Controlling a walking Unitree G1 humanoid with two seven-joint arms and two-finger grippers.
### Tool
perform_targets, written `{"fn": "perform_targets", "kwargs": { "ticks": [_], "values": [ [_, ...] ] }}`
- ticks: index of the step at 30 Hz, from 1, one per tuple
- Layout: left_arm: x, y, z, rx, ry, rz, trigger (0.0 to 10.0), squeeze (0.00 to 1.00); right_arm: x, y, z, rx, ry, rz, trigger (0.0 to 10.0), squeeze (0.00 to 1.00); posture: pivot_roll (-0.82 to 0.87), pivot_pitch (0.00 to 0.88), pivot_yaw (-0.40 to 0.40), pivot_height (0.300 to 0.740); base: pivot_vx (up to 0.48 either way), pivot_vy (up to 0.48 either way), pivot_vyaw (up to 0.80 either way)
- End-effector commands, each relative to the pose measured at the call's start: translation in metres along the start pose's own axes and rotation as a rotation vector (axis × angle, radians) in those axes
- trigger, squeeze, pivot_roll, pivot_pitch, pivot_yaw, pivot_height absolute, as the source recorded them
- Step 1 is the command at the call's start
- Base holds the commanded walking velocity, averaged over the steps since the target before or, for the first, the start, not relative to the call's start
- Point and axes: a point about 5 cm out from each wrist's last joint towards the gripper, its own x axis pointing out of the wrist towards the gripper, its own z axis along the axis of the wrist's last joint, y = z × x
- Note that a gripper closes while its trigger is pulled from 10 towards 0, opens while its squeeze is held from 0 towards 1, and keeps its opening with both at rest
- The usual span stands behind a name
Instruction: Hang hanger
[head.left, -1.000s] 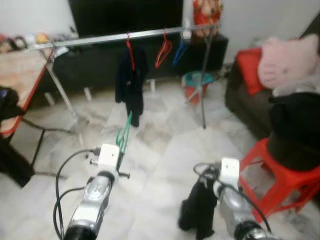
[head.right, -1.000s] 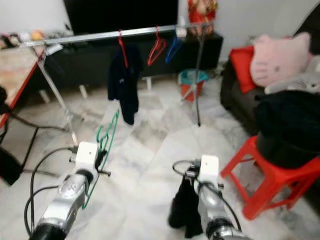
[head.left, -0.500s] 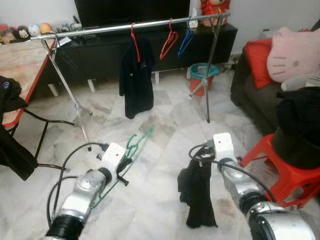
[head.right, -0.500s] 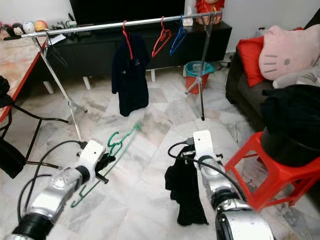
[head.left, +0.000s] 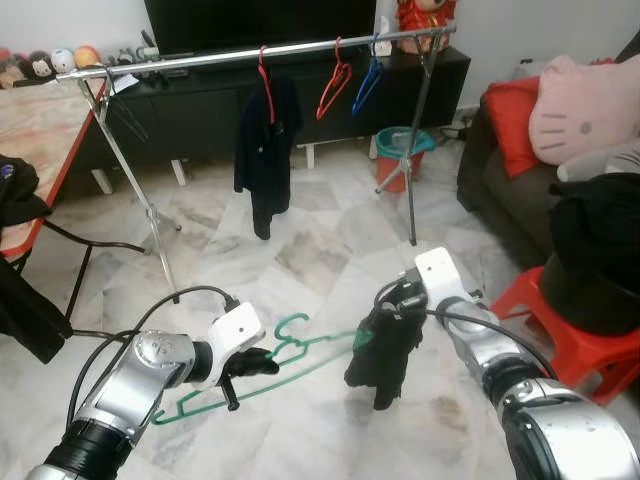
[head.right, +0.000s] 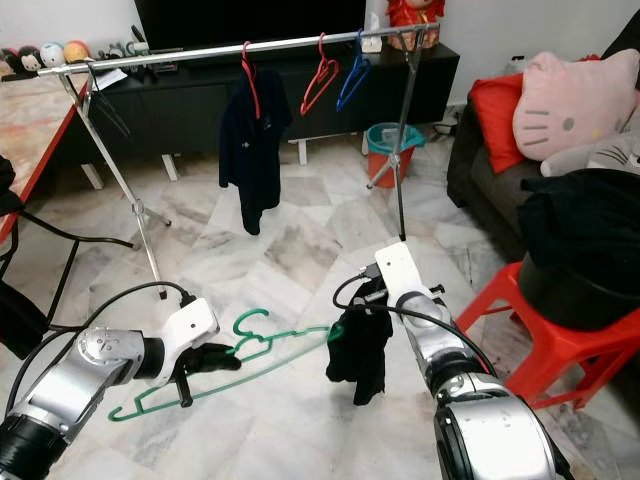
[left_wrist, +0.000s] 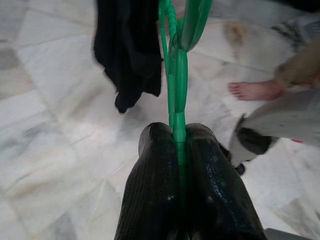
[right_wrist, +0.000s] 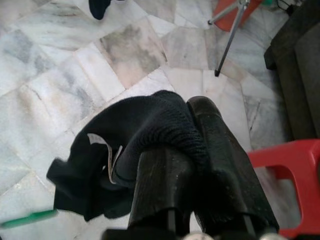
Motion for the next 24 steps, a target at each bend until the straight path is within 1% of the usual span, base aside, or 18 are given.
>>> {"fn": "perform_targets", "kwargs": {
  "ticks": [1, 5, 8, 10, 11, 14, 17, 20, 24],
  "values": [
    [-0.001, 0.001, 0.008, 0.009, -0.013, -0.019, 10.0, 0.0, 0.002, 0.002, 0.017, -0.017, -0.041, 0.022, 10.0, 0.0, 0.1, 0.0, -0.014, 0.74, 0.0, 0.0, 0.0],
    [0.0, -0.001, 0.011, -0.007, -0.028, -0.033, 10.0, 0.0, 0.003, 0.006, 0.026, -0.029, -0.058, 0.05, 10.0, 0.0, 0.1, 0.0, -0.017, 0.74, 0.0, 0.0, 0.0],
    [0.005, 0.001, 0.014, -0.006, -0.041, -0.005, 10.0, 0.0, 0.004, 0.011, 0.033, -0.037, -0.073, 0.081, 10.0, 0.0, 0.1, 0.0, -0.017, 0.74, 0.0, 0.0, 0.0],
    [0.006, 0.001, 0.015, -0.005, -0.046, -0.001, 10.0, 0.0, 0.004, 0.012, 0.034, -0.039, -0.074, 0.086, 10.0, 0.0, 0.1, 0.0, -0.017, 0.74, 0.0, 0.0, 0.0],
    [0.01, 0.0, 0.018, -0.016, -0.067, 0.007, 10.0, 0.0, 0.004, 0.014, 0.035, -0.038, -0.08, 0.095, 10.0, 0.0, 0.1, 0.0, -0.017, 0.74, 0.0, 0.0, 0.0],
    [0.013, -0.001, 0.019, -0.021, -0.075, 0.008, 10.0, 0.0, 0.004, 0.015, 0.035, -0.037, -0.082, 0.1, 10.0, 0.0, 0.1, 0.0, -0.018, 0.74, 0.0, 0.0, 0.0],
    [0.018, 0.002, 0.019, -0.024, -0.073, 0.063, 10.0, 0.0, 0.004, 0.018, 0.031, -0.03, -0.071, 0.11, 10.0, 0.0, 0.1, 0.0, -0.016, 0.74, 0.0, 0.0, 0.0],
    [0.02, 0.001, 0.02, -0.033, -0.086, 0.06, 10.0, 0.0, 0.004, 0.021, 0.027, -0.029, -0.061, 0.12, 10.0, 0.0, 0.1, 0.0, -0.016, 0.74, 0.0, 0.0, 0.0],
    [0.022, 0.008, 0.017, -0.027, -0.061, 0.148, 10.0, 0.0, 0.004, 0.024, 0.025, -0.021, -0.058, 0.128, 10.0, 0.0, 0.1, 0.0, -0.013, 0.74, 0.0, 0.0, 0.0]
  ]
}}
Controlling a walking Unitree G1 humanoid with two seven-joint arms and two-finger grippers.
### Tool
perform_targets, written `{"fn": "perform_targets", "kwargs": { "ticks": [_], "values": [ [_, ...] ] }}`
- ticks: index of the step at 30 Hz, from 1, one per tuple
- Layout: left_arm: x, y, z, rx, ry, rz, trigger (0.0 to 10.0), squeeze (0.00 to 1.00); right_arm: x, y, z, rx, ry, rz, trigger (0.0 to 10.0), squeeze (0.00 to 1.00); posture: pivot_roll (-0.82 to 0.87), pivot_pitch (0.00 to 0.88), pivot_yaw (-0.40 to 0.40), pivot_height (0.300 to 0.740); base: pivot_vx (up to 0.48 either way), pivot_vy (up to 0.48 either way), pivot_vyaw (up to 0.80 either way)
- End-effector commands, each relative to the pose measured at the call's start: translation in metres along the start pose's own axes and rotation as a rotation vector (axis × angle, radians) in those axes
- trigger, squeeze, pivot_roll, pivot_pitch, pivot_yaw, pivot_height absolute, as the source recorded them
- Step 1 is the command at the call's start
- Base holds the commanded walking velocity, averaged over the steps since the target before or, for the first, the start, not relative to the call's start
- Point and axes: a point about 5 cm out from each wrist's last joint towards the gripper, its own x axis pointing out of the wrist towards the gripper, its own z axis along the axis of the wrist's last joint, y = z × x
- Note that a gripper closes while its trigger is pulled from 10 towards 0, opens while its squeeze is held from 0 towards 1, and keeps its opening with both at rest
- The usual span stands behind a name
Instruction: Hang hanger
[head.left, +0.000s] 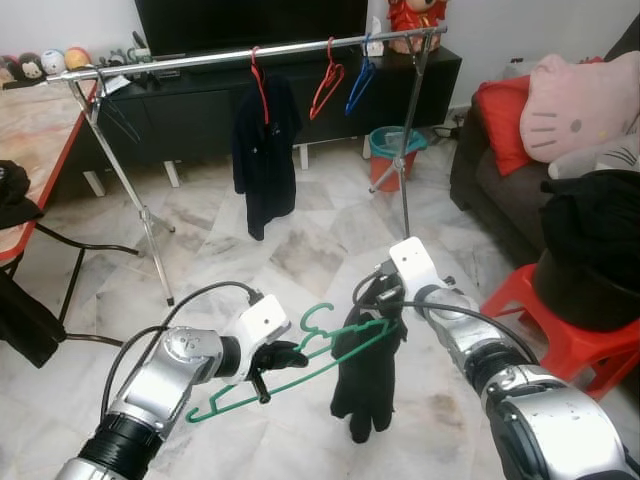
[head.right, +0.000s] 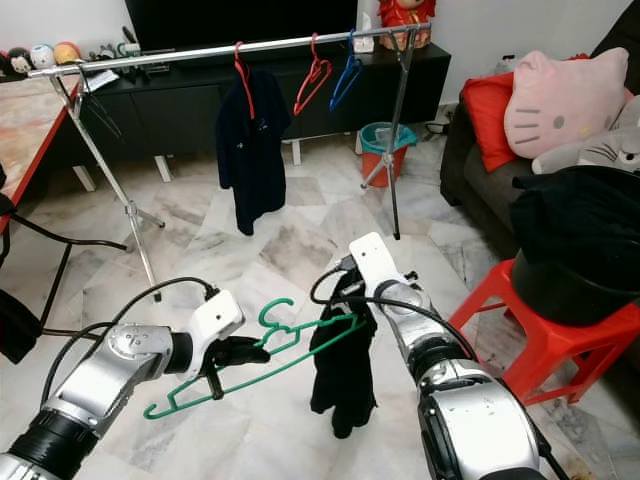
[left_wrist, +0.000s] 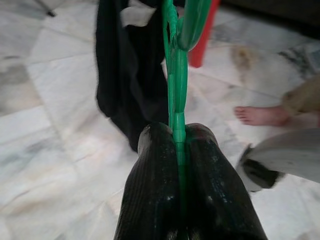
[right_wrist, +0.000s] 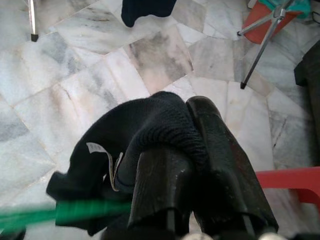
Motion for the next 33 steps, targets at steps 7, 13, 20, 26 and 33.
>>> {"fn": "perform_targets", "kwargs": {
  "ticks": [7, 13, 20, 26, 33],
  "values": [
    [-0.002, 0.02, 0.001, 0.029, 0.022, 0.164, 10.0, 0.0, 0.0, 0.003, 0.009, -0.016, -0.04, 0.019, 10.0, 0.0, 0.1, 0.0, -0.011, 0.74, 0.0, 0.0, 0.0],
    [0.0, 0.021, 0.0, 0.041, 0.029, 0.183, 10.0, 0.0, 0.0, 0.004, 0.011, -0.035, -0.046, 0.029, 10.0, 0.0, 0.1, 0.0, -0.012, 0.74, 0.0, 0.0, 0.0],
    [0.007, 0.017, 0.0, 0.043, 0.022, 0.178, 10.0, 0.0, 0.0, 0.008, 0.023, -0.059, -0.079, 0.066, 10.0, 0.0, 0.09, 0.0, -0.013, 0.74, 0.0, 0.0, 0.0],
    [0.01, 0.016, 0.0, 0.056, 0.03, 0.173, 10.0, 0.0, -0.003, 0.008, 0.028, -0.054, -0.086, 0.065, 10.0, 0.0, 0.09, 0.0, -0.011, 0.74, 0.0, 0.0, 0.0],
    [0.009, 0.01, -0.012, 0.074, 0.124, 0.12, 10.0, 0.0, -0.007, 0.008, 0.007, -0.1, -0.022, 0.051, 10.0, 0.0, 0.08, 0.0, -0.009, 0.74, 0.0, 0.0, 0.0]
  ]
}}
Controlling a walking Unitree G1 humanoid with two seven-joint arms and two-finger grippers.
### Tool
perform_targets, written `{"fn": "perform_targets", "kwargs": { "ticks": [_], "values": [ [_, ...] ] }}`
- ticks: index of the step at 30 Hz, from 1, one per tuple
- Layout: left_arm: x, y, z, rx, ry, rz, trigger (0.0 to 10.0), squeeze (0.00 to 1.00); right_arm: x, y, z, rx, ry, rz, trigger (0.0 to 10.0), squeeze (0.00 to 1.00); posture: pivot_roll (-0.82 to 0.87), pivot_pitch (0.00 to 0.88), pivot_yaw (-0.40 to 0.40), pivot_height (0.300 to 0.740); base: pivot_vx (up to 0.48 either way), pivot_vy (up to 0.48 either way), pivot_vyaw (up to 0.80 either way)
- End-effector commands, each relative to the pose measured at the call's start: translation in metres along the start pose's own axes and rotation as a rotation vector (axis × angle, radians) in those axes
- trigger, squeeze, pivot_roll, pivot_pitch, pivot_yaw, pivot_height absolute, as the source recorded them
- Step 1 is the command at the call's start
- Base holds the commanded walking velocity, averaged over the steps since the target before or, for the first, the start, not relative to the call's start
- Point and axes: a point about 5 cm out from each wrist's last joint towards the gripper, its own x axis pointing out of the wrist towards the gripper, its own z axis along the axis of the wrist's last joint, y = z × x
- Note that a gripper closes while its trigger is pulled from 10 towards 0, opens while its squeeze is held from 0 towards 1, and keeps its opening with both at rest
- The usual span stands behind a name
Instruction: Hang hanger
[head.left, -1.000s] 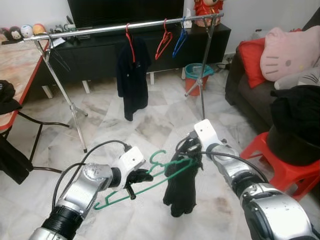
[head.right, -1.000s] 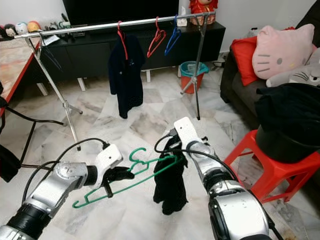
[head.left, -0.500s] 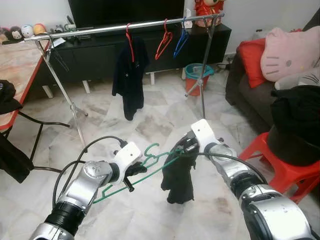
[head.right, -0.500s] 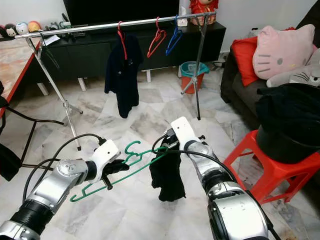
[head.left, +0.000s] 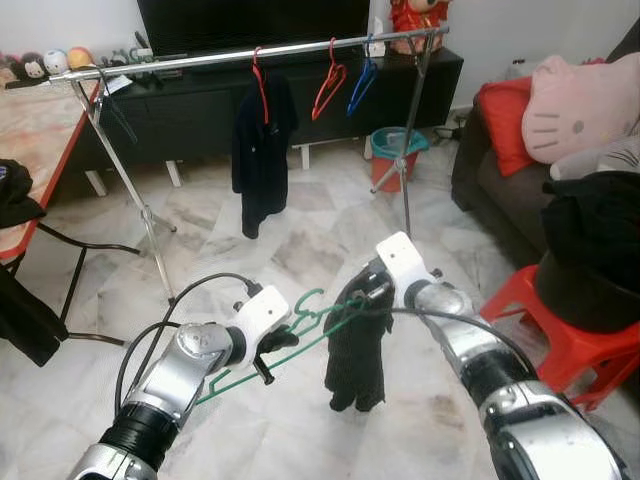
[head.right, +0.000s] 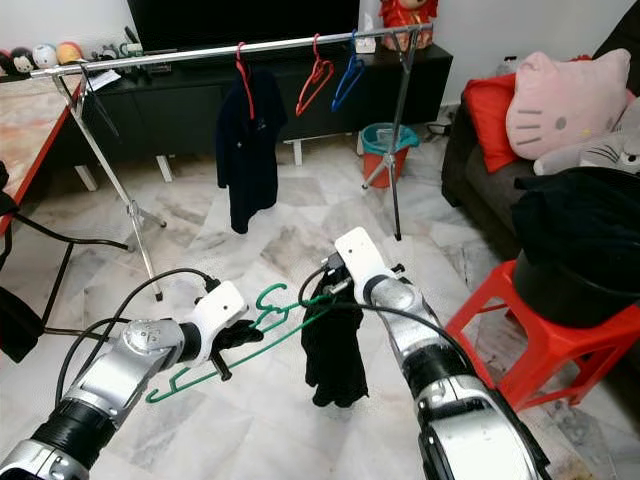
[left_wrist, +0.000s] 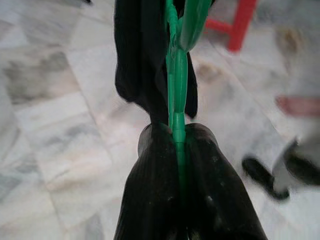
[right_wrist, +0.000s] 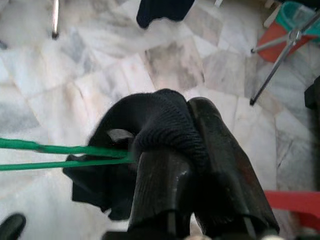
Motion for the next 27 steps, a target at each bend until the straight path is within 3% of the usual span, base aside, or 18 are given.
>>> {"fn": "perform_targets", "kwargs": {
  "ticks": [1, 7, 14, 20, 23, 27],
  "values": [
    [-0.002, 0.001, -0.007, 0.028, 0.055, 0.002, 10.0, 0.0, -0.001, -0.005, -0.003, -0.038, 0.016, -0.027, 10.0, 0.0, 0.09, 0.0, -0.009, 0.74, 0.0, 0.0, 0.0],
    [-0.005, 0.01, -0.009, 0.015, 0.066, 0.079, 10.0, 0.0, -0.005, -0.001, -0.021, -0.055, 0.076, -0.015, 10.0, 0.0, 0.09, 0.0, -0.012, 0.74, 0.0, 0.0, 0.0],
    [-0.004, 0.012, -0.005, 0.021, 0.057, 0.104, 10.0, 0.0, -0.007, 0.003, -0.027, -0.075, 0.099, -0.013, 10.0, 0.0, 0.09, 0.0, -0.01, 0.74, 0.0, 0.0, 0.0],
    [-0.002, 0.01, -0.002, 0.01, 0.028, 0.091, 10.0, 0.0, -0.009, 0.008, -0.021, -0.054, 0.073, 0.04, 10.0, 0.0, 0.09, 0.0, -0.008, 0.74, 0.0, 0.0, 0.0],
    [-0.002, 0.008, 0.0, 0.0, 0.007, 0.079, 10.0, 0.0, -0.011, 0.009, -0.011, 0.011, 0.028, 0.076, 10.0, 0.0, 0.09, 0.0, -0.007, 0.74, 0.0, 0.0, 0.0],
    [-0.002, 0.007, 0.003, -0.028, -0.027, 0.066, 10.0, 0.0, -0.014, 0.002, -0.005, 0.014, 0.012, 0.055, 10.0, 0.0, 0.09, 0.0, -0.008, 0.74, 0.0, 0.0, 0.0]
  ]
}}
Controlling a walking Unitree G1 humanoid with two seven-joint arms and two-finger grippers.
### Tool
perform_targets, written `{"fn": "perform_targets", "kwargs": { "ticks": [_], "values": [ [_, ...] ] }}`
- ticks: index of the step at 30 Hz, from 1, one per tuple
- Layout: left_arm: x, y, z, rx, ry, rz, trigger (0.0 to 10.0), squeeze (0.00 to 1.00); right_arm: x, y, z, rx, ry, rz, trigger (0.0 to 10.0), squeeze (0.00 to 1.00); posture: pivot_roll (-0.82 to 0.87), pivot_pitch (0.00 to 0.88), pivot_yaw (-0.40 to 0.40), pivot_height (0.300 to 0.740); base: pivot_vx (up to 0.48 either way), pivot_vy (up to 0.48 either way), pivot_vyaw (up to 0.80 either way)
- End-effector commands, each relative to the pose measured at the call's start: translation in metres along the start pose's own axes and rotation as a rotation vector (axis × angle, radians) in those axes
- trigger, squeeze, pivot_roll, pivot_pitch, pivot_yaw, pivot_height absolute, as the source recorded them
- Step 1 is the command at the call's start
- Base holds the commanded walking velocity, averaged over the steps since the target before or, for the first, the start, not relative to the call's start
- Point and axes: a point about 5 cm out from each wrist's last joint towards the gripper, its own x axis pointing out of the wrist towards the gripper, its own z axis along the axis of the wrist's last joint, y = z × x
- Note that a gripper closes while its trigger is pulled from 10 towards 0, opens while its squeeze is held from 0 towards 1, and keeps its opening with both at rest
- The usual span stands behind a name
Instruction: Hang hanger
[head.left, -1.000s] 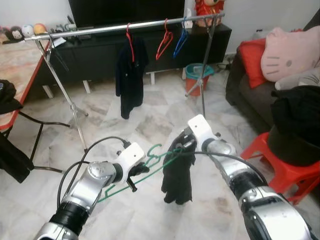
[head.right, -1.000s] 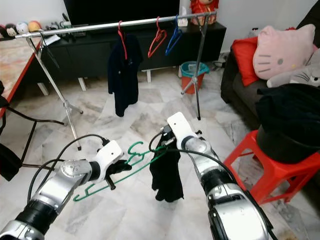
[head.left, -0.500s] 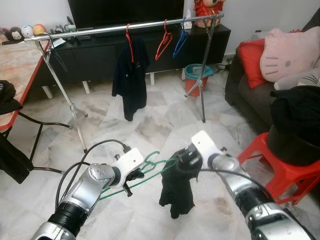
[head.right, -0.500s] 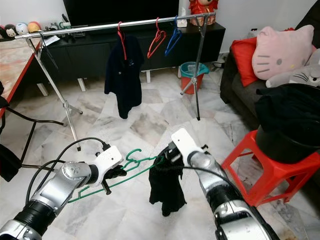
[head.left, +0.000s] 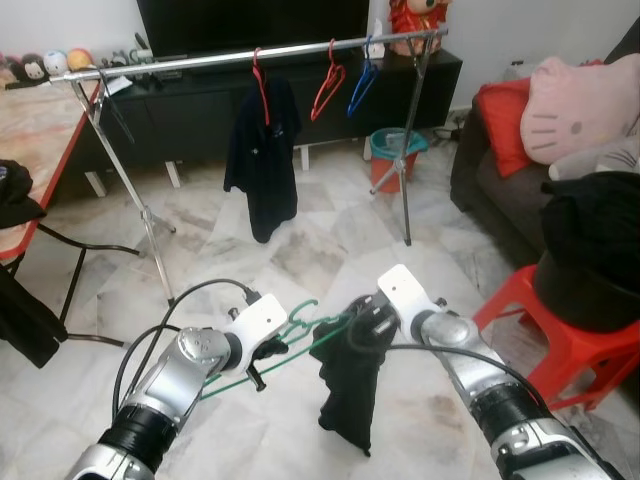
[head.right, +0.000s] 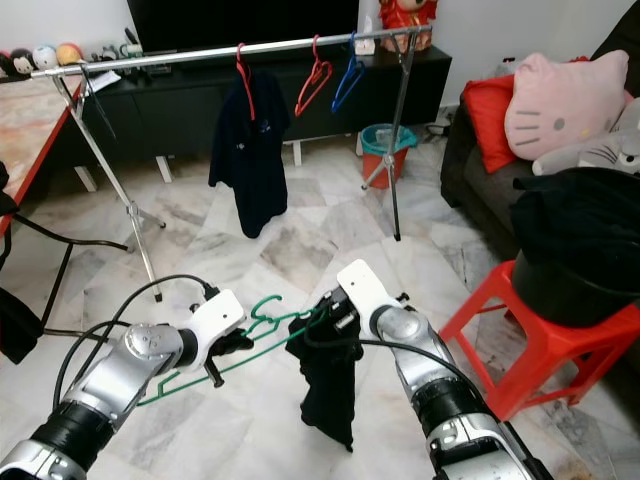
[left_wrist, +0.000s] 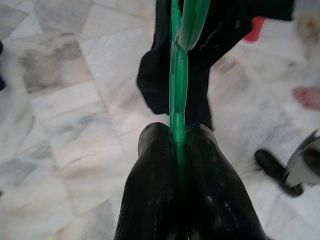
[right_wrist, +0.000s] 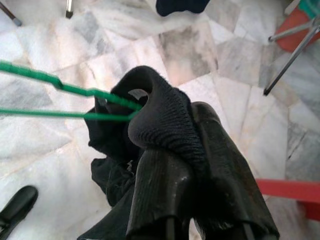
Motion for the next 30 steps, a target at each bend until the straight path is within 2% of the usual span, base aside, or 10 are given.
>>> {"fn": "perform_targets", "kwargs": {
  "ticks": [1, 5, 6, 10, 22, 25, 30],
  "values": [
    [-0.003, 0.004, 0.009, -0.006, -0.047, 0.008, 10.0, 0.0, -0.005, -0.011, 0.011, 0.014, -0.039, -0.037, 10.0, 0.0, 0.09, 0.0, -0.008, 0.74, 0.0, 0.0, 0.0],
    [-0.003, 0.003, 0.012, -0.024, -0.077, -0.01, 10.0, 0.0, -0.012, -0.014, 0.025, 0.131, -0.118, -0.015, 10.0, 0.0, 0.09, 0.0, -0.006, 0.74, 0.0, 0.0, 0.0],
    [-0.003, 0.002, 0.014, -0.032, -0.09, -0.025, 10.0, 0.0, -0.017, -0.016, 0.035, 0.159, -0.168, -0.009, 10.0, 0.0, 0.08, 0.0, -0.005, 0.74, 0.0, 0.0, 0.0],
    [-0.004, -0.003, 0.019, -0.029, -0.116, -0.087, 10.0, 0.0, -0.023, -0.015, 0.05, 0.171, -0.241, 0.006, 10.0, 0.0, 0.08, 0.0, -0.003, 0.74, 0.0, 0.0, 0.0],
    [-0.007, -0.003, 0.031, -0.042, -0.174, -0.106, 10.0, 0.0, -0.026, -0.008, 0.05, 0.2, -0.219, 0.026, 10.0, 0.0, 0.09, 0.0, -0.007, 0.74, 0.0, 0.0, 0.0],
    [-0.006, -0.008, 0.034, -0.057, -0.203, -0.156, 10.0, 0.0, -0.027, -0.002, 0.047, 0.197, -0.209, 0.067, 10.0, 0.0, 0.08, 0.0, -0.005, 0.74, 0.0, 0.0, 0.0],
    [-0.006, -0.013, 0.034, -0.04, -0.183, -0.186, 10.0, 0.0, -0.027, 0.002, 0.041, 0.204, -0.184, 0.093, 10.0, 0.0, 0.09, 0.0, -0.005, 0.74, 0.0, 0.0, 0.0]
  ]
}}
